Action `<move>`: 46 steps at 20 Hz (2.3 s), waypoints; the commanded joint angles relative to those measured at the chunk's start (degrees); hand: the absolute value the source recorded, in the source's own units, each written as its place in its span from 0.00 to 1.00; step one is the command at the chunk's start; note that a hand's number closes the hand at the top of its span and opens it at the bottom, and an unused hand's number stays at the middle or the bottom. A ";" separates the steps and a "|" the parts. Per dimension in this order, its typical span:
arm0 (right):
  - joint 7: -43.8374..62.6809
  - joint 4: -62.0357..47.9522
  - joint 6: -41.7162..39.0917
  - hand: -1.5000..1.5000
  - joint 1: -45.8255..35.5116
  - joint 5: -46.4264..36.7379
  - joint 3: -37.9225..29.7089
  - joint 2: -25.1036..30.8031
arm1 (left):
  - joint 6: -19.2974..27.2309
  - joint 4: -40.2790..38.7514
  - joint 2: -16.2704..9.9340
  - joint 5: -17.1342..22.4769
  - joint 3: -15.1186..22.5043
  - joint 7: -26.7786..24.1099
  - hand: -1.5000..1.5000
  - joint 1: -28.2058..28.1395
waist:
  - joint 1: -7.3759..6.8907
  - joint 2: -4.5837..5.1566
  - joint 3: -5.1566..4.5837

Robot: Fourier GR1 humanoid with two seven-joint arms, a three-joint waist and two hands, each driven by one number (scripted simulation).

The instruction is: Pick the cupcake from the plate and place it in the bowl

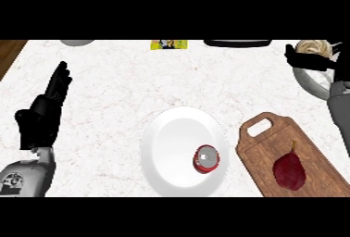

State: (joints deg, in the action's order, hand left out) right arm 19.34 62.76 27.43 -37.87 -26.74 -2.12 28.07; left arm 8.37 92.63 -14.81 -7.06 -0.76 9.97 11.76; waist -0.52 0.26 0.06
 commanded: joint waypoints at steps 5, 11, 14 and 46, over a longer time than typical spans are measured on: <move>-13.82 -21.21 5.10 1.00 -2.23 -4.54 -4.69 6.67 | 0.04 -1.88 1.82 -0.95 0.98 -3.74 0.50 -0.43 | -1.18 0.61 0.02; -21.00 -37.47 10.81 1.00 -6.68 -6.62 -8.07 10.28 | -0.44 -0.69 1.98 -1.38 1.74 -1.28 0.50 0.93 | -2.77 1.13 0.17; -23.81 -42.78 9.63 1.00 -8.86 -5.34 -10.15 12.08 | -1.67 -0.55 0.02 -0.13 -0.41 1.83 0.50 4.94 | -2.84 1.22 0.23; -56.77 -51.56 -30.21 0.00 2.12 22.98 -35.69 21.25 | -1.68 1.01 1.07 -1.33 -0.77 1.48 0.50 0.13 | -0.67 0.12 0.12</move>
State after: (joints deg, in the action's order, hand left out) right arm -35.37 11.21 3.32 -38.79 -5.69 -36.63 47.50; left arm 7.54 91.37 -13.12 -8.71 -1.13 10.36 14.31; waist -1.50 0.75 0.27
